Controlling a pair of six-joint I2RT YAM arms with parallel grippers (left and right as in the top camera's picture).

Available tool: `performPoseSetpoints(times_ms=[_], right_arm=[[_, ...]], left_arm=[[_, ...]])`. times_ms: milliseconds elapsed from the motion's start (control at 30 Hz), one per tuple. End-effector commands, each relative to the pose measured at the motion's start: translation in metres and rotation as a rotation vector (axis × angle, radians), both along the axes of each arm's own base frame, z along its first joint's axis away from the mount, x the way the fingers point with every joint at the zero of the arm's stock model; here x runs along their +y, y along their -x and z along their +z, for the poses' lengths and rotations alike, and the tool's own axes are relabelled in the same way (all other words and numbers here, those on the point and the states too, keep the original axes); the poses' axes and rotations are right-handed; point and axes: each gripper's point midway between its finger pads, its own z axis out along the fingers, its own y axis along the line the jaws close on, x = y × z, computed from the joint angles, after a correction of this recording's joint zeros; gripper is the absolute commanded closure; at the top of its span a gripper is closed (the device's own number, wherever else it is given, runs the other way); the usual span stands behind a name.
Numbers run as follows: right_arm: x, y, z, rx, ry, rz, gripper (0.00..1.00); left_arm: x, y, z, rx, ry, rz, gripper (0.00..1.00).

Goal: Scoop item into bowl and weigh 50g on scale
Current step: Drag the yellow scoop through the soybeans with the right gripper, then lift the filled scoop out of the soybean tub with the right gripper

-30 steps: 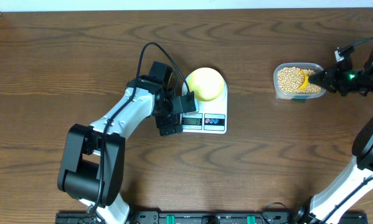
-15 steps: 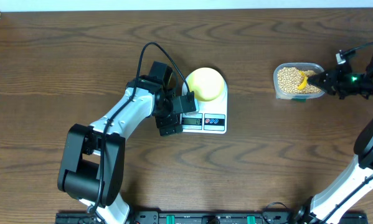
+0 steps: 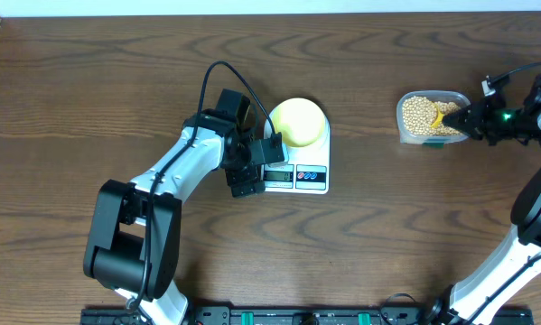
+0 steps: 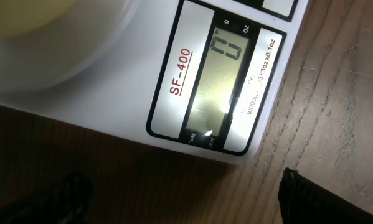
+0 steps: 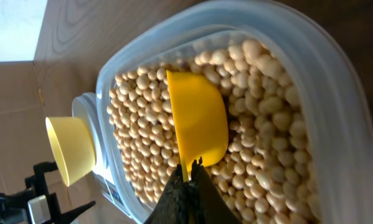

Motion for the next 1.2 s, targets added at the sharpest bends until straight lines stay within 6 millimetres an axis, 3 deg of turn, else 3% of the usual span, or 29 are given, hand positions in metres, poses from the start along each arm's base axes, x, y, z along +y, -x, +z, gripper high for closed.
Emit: performPoseSetpoints(times_ms=[0,333,667,867,1167], right_arm=[[0.011,-0.002,-0.016,0.041,0.034,0.007,0.99],[0.010,-0.017,-0.009,0.021,-0.016,-0.057,0.99],[-0.002,-0.011,-0.009,0.056,-0.039,-0.106,0.99],[-0.013,-0.012,0.010,-0.011,-0.162,-0.129,0.99],[-0.010,-0.013,0.032,-0.165,-0.235,-0.055,0.97]], left_arm=[[0.003,0.000,0.004,-0.017,-0.003,-0.010,0.02],[0.003,0.000,0.004,-0.016,-0.003,-0.010,0.02],[0.003,0.000,0.004,-0.017,-0.003,-0.010,0.02],[0.003,0.000,0.004,-0.016,-0.003,-0.010,0.02],[0.003,0.000,0.004,-0.016,-0.003,-0.010,0.02]])
